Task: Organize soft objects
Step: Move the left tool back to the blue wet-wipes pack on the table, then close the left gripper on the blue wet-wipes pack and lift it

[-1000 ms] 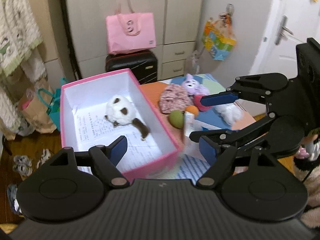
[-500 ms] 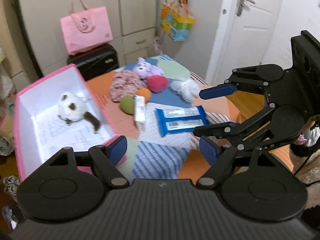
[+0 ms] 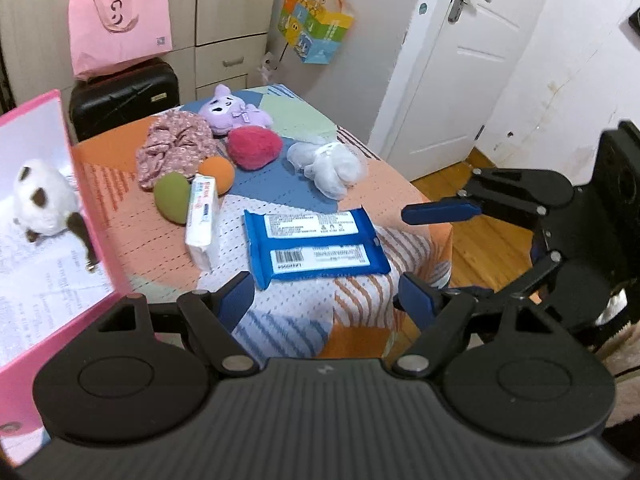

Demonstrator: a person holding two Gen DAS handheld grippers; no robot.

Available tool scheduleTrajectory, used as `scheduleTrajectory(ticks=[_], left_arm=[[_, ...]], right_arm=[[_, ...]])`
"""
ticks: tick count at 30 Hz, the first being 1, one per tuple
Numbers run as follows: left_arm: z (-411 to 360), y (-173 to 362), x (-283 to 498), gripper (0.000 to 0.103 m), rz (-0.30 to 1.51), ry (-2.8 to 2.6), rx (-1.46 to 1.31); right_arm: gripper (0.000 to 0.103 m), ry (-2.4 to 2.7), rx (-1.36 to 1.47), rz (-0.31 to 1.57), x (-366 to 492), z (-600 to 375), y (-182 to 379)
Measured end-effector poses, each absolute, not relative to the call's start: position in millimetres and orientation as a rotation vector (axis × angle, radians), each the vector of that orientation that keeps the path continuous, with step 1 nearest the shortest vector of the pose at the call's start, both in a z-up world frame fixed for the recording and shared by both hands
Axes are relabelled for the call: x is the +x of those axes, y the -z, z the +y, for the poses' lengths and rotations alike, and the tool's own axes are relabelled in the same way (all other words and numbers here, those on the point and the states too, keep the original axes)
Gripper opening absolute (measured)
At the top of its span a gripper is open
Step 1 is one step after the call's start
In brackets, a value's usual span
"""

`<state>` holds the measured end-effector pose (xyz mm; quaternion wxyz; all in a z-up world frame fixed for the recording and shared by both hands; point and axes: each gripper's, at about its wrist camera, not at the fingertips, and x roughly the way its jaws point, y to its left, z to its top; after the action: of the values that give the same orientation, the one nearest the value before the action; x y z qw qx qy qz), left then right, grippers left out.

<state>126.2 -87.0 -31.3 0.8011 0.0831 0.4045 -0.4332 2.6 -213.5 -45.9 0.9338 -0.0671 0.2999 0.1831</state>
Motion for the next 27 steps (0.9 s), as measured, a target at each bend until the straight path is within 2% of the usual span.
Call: scheduleTrajectory(ticks=[9, 17, 22, 27], left_arm=[[-109.5, 77.1, 149.5, 0.077, 0.919, 0.887, 0.167], [-130.5, 98.5, 164.1, 0.077, 0.867, 0.819, 0.196], [-138.2, 108.5, 167.1, 0.072, 0.888, 0.806, 0.161], [-130.9, 111.8, 165.4, 0.063, 0.913, 0.759, 0.054]], right_arm=[[0.072, -0.257, -0.114, 0.655, 16.1, -239.5, 92.5], [0.076, -0.193, -0.171, 0.646, 27.6, -233.3, 117.7], [0.085, -0.149, -0.112, 0.646, 31.6, -237.7, 122.9], [0.09, -0.112, 0.0, 0.646, 30.6, -245.0, 129.3]])
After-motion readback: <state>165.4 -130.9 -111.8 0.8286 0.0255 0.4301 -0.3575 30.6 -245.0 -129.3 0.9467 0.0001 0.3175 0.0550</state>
